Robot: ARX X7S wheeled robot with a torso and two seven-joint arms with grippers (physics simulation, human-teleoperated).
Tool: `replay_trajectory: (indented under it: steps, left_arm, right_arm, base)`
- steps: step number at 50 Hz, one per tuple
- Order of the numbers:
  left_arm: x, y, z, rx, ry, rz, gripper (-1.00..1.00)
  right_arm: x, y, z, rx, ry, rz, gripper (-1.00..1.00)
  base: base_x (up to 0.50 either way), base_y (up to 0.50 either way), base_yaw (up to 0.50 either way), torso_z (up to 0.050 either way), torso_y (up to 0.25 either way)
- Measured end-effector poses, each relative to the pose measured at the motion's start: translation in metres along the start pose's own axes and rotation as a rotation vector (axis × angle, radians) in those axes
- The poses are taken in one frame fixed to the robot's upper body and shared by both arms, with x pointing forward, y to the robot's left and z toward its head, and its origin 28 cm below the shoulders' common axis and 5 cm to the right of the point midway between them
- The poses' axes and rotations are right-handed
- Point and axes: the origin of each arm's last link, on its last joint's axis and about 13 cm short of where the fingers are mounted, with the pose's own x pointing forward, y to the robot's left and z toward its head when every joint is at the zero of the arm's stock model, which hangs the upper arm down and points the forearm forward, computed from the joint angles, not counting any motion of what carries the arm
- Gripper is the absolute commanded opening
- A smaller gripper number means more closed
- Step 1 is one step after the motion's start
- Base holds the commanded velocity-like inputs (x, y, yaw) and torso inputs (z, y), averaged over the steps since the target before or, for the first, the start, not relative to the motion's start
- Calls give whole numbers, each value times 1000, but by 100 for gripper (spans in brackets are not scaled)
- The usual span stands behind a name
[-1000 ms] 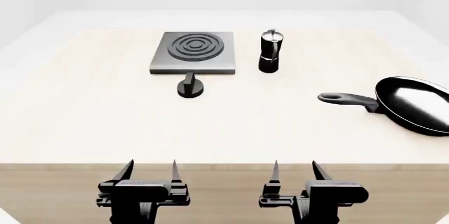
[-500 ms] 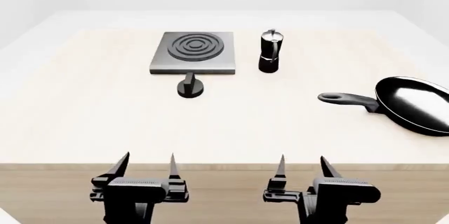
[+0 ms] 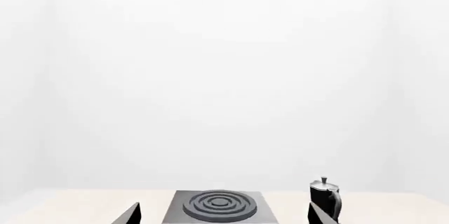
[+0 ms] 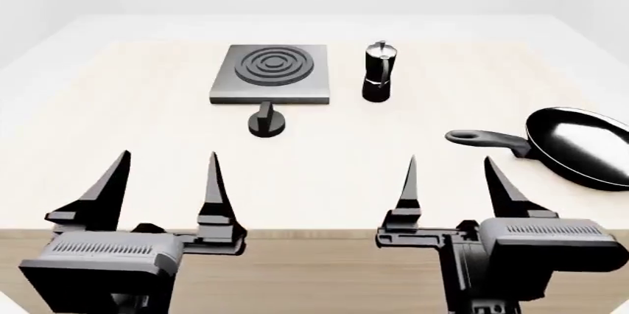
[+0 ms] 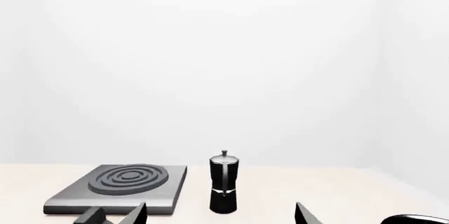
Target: Put the frying pan on the stove.
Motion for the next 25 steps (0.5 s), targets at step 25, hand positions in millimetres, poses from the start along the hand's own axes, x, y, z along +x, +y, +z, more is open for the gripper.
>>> replay_trajectory:
  steps: [25]
  left_arm:
    - [-8,-3,46,-28,-120,-28,100]
  right_arm:
    - [-4,4,29,-36,-66,24,100]
  base:
    - [45,0,0,0,0]
